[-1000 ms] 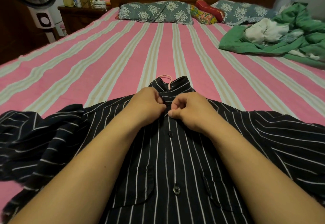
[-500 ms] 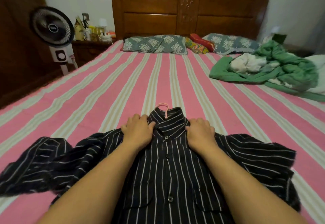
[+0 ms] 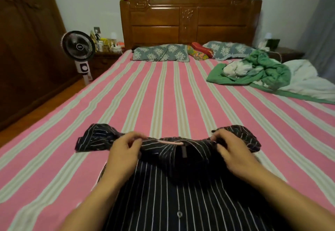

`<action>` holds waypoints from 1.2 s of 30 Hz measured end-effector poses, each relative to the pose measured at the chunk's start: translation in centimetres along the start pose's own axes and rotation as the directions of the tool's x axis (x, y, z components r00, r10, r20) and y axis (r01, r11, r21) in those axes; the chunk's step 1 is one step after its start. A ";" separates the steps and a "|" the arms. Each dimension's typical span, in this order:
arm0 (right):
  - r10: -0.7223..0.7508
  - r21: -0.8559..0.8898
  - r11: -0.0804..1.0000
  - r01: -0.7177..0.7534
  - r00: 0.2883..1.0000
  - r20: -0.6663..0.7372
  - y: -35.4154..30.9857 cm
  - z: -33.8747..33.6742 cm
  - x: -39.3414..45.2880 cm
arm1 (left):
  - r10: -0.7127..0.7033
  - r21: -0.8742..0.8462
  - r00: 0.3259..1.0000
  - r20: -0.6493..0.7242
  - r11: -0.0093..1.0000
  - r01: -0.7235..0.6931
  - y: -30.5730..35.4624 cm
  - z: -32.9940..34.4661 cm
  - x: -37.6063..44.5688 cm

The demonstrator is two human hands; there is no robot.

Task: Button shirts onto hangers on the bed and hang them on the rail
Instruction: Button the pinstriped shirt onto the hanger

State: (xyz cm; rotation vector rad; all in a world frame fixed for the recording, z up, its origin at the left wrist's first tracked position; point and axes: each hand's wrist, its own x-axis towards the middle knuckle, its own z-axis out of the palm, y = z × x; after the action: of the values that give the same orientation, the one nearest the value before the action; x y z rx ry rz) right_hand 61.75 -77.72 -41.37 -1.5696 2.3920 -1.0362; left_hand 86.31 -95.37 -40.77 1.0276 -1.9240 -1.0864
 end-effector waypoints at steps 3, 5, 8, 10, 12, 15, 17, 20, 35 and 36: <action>0.163 -0.102 0.982 -0.162 0.986 0.009 -0.1 3.4 -4.5 | -0.103 -0.053 0.970 0.222 0.992 0.118 -2.2 2.4 -4.8; 0.259 -0.161 0.948 -0.274 0.960 -0.104 0.1 4.9 -6.1 | -0.016 0.116 0.942 0.335 0.993 -0.024 -4.0 3.6 -6.0; 0.363 0.041 0.931 -0.364 0.900 -0.242 -1.5 3.5 -7.3 | 0.053 0.169 0.919 0.390 0.977 -0.128 -4.7 3.6 -6.3; 0.387 0.035 0.922 -0.385 0.920 -0.068 -2.8 3.2 -8.5 | 0.037 0.136 0.924 0.380 0.986 -0.096 -4.7 3.4 -6.1; 0.424 -0.163 0.901 -0.401 0.894 0.144 -4.2 3.8 -9.4 | -0.001 0.140 0.919 0.395 0.988 -0.060 -4.5 3.3 -5.7; 0.453 -0.283 0.874 -0.395 0.873 0.181 -4.9 5.3 -9.2 | -0.089 0.270 0.863 0.498 0.961 -0.056 -3.7 3.6 -5.6; 0.448 -0.255 0.875 -0.412 0.888 0.102 -5.1 6.0 -8.4 | -0.119 0.370 0.890 0.441 0.927 -0.059 -3.2 4.4 -5.9; 0.442 -0.065 0.893 -0.445 0.896 -0.049 -5.0 6.5 -6.7 | -0.032 0.382 0.992 0.118 0.924 -0.016 -2.6 5.8 -6.0; 0.713 0.799 0.494 -0.343 0.686 -0.146 -3.0 6.7 -3.1 | -0.309 -0.692 0.852 0.422 0.498 0.523 -2.1 5.4 -1.7; 0.693 0.809 0.481 -0.338 0.712 -0.115 -2.9 6.1 -2.8 | -0.274 -0.642 0.868 0.415 0.587 0.493 -2.1 5.1 -1.4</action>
State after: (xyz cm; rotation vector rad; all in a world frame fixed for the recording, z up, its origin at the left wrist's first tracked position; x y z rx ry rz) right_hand 67.91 -79.02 -45.13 -0.2564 1.9358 -1.9712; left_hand 83.25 -93.11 -44.97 0.8493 -1.2038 -2.1384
